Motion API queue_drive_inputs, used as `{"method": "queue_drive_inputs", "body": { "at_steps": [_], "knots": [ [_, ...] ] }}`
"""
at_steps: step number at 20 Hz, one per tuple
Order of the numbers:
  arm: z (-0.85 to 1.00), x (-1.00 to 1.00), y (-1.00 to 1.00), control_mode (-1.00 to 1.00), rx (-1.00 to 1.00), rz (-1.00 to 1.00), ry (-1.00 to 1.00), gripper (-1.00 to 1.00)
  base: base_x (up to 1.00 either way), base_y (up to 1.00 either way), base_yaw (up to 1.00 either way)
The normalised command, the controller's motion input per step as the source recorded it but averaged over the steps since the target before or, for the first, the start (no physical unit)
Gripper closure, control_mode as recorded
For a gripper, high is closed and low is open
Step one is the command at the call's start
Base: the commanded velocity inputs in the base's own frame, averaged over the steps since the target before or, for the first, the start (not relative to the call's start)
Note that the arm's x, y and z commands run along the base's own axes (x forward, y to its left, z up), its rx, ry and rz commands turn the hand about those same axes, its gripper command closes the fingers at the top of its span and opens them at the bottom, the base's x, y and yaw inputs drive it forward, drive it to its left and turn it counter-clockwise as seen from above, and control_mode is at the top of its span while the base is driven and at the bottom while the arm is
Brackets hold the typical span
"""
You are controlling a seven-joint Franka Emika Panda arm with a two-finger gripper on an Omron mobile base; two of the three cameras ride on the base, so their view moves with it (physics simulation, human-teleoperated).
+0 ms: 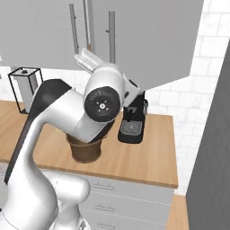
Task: Open the cabinet, pick up the bread from the cabinet and place it in the basket. Then move the basket to the dining counter.
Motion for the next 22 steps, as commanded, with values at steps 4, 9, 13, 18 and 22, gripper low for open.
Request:
{"method": "queue_drive_inputs", "body": {
  "at_steps": [4, 9, 13, 18, 22],
  "knots": [
    [-0.07, -0.79, 0.6, -1.0, -0.02, -0.26, 0.28, -1.0, 0.0, 0.0, 0.0],
    [0.0, -0.36, 0.76, -1.0, 0.02, -0.28, 0.5, -1.0, 0.0, 0.0, 0.0],
    [0.0, 0.27, 0.89, -1.0, 0.25, -0.05, 0.38, -1.0, 0.0, 0.0, 0.0],
    [-0.01, 0.82, 0.43, -1.0, 0.31, -0.09, 0.1, -1.0, 0.0, 0.0, 0.0],
    [0.04, 0.88, 0.28, -1.0, 0.28, -0.27, 0.0, -1.0, 0.0, 0.0, 0.0]
  ]
}}
